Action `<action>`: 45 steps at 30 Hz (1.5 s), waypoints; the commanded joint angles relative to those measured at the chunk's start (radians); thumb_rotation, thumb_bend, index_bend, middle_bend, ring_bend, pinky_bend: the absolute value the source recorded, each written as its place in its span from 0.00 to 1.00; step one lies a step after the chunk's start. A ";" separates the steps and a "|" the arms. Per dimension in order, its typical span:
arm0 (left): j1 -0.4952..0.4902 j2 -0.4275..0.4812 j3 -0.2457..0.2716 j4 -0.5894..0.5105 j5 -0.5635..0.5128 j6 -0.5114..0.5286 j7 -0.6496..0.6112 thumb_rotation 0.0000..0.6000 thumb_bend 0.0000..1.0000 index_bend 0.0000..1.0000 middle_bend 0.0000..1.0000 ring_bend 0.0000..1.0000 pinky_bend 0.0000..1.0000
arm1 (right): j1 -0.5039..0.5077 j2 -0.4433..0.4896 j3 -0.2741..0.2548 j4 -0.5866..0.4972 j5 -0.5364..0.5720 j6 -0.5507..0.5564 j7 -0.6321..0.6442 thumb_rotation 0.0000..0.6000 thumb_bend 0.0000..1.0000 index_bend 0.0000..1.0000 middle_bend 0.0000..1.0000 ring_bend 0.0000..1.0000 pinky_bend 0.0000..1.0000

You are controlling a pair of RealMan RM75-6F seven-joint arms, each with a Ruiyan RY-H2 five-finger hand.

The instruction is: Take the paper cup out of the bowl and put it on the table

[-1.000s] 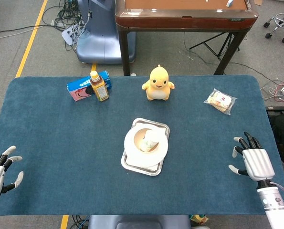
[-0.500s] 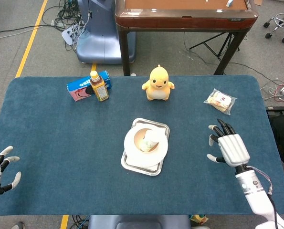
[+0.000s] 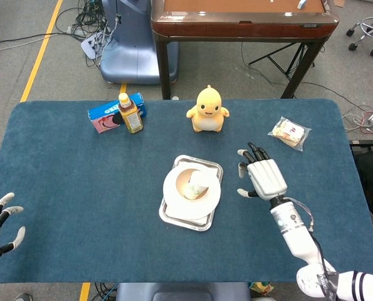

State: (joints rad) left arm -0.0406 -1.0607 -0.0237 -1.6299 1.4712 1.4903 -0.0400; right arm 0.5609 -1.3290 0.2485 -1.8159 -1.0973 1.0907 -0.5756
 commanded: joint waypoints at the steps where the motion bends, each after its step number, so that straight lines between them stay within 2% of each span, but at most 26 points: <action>1: 0.001 0.002 0.000 0.000 0.001 0.001 -0.005 1.00 0.37 0.32 0.13 0.18 0.37 | 0.038 -0.043 0.010 0.018 0.046 -0.012 -0.040 1.00 0.11 0.55 0.19 0.04 0.11; 12: 0.002 0.011 -0.002 0.002 0.002 0.001 -0.030 1.00 0.37 0.32 0.13 0.18 0.37 | 0.126 -0.182 0.019 0.070 0.191 0.022 -0.134 1.00 0.10 0.55 0.17 0.04 0.11; 18: 0.001 0.012 0.001 0.002 0.008 -0.003 -0.030 1.00 0.37 0.32 0.13 0.18 0.37 | 0.156 -0.229 0.017 0.094 0.227 0.038 -0.146 1.00 0.10 0.55 0.17 0.04 0.11; 24: -0.002 0.011 0.005 0.004 0.011 -0.013 -0.025 1.00 0.37 0.32 0.13 0.18 0.37 | 0.172 -0.278 0.013 0.136 0.233 0.068 -0.143 1.00 0.10 0.55 0.17 0.04 0.11; 45: 0.000 0.019 0.009 0.000 0.014 -0.014 -0.037 1.00 0.37 0.32 0.13 0.18 0.37 | 0.210 -0.363 0.002 0.233 0.244 0.030 -0.066 1.00 0.17 0.57 0.17 0.04 0.11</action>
State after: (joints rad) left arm -0.0405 -1.0418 -0.0147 -1.6297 1.4850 1.4766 -0.0765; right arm 0.7708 -1.6913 0.2503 -1.5828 -0.8533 1.1210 -0.6415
